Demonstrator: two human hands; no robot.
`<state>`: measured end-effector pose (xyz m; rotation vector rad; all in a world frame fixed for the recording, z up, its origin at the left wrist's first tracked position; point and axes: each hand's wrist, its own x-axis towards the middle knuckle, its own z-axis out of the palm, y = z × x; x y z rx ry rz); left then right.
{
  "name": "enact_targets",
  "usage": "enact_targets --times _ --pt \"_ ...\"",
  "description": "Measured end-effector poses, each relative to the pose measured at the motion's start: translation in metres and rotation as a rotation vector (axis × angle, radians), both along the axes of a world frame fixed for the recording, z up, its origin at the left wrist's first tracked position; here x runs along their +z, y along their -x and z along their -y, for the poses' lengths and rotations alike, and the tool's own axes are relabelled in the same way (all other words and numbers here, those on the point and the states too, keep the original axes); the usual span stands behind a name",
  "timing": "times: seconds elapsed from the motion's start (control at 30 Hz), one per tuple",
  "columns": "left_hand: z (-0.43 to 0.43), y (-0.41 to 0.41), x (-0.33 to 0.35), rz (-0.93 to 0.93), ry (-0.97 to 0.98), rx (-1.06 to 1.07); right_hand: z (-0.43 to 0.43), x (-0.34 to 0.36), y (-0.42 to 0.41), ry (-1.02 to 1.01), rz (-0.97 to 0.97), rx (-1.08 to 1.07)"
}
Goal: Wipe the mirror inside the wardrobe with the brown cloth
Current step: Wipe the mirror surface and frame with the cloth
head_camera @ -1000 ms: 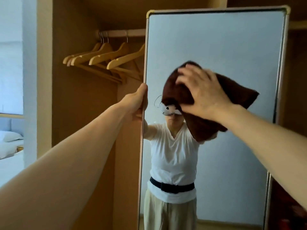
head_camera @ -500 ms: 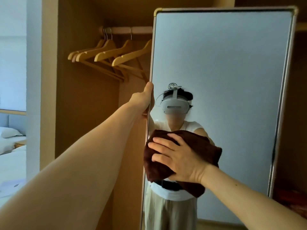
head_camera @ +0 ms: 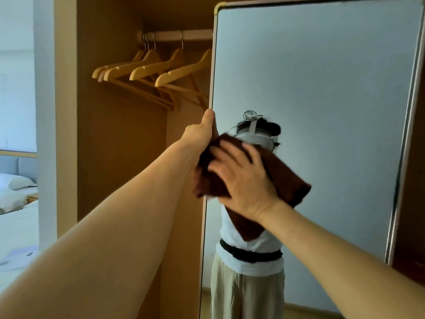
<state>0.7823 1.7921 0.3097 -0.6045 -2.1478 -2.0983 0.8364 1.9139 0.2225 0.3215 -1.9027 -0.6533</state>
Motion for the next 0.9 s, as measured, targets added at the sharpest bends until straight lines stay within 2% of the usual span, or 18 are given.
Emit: enact_targets --times 0.17,0.23,0.33,0.5,0.6,0.73,0.8,0.9 --pt "0.000 -0.006 0.000 0.034 -0.013 -0.019 -0.007 -0.086 -0.011 -0.244 0.306 -0.025" --pt "0.000 -0.007 0.000 0.040 0.001 -0.002 -0.013 -0.083 -0.014 -0.347 0.384 -0.015" --pt "-0.001 -0.006 0.000 0.041 -0.006 -0.007 -0.023 -0.037 -0.016 -0.421 0.399 0.018" --pt "-0.005 0.002 -0.003 0.005 -0.007 0.026 -0.035 0.080 -0.033 -0.071 0.168 -0.007" --pt "-0.006 0.001 -0.003 -0.008 0.035 0.048 -0.035 0.112 -0.037 0.124 0.020 -0.029" --pt "-0.005 -0.001 -0.004 -0.050 0.041 0.069 -0.031 0.064 -0.026 0.157 -0.147 -0.030" --pt "-0.005 -0.004 -0.004 -0.045 0.005 0.058 -0.031 0.014 -0.024 0.062 -0.055 0.000" --pt "-0.004 -0.006 -0.002 -0.017 -0.015 0.065 -0.035 -0.074 -0.034 -0.132 0.195 0.031"
